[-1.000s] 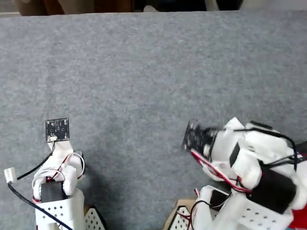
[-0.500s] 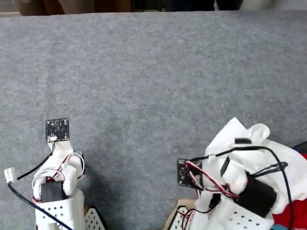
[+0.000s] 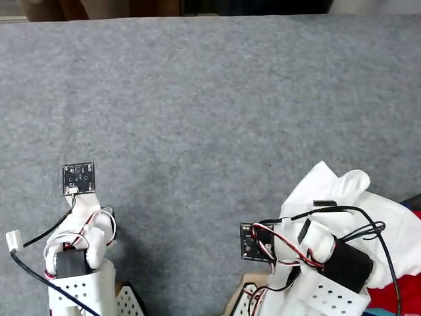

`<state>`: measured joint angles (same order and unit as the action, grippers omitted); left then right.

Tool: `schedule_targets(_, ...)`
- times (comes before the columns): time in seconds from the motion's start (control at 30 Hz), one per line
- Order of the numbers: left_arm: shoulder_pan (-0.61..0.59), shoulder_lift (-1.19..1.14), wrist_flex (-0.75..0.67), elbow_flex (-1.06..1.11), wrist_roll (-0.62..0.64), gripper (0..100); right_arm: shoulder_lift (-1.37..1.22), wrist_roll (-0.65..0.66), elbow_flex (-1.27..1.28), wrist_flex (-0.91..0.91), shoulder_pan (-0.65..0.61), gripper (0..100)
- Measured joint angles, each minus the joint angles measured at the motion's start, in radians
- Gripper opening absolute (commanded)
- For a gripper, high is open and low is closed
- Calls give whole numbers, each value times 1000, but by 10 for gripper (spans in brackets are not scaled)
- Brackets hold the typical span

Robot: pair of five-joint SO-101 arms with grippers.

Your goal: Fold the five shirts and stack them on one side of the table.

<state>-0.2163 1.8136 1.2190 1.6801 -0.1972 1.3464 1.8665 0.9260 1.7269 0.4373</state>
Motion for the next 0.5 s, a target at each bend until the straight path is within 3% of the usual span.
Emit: schedule_targets(0.5, 0, 0, 3, 0, 0, 21, 0, 0, 126, -190, 0, 207)
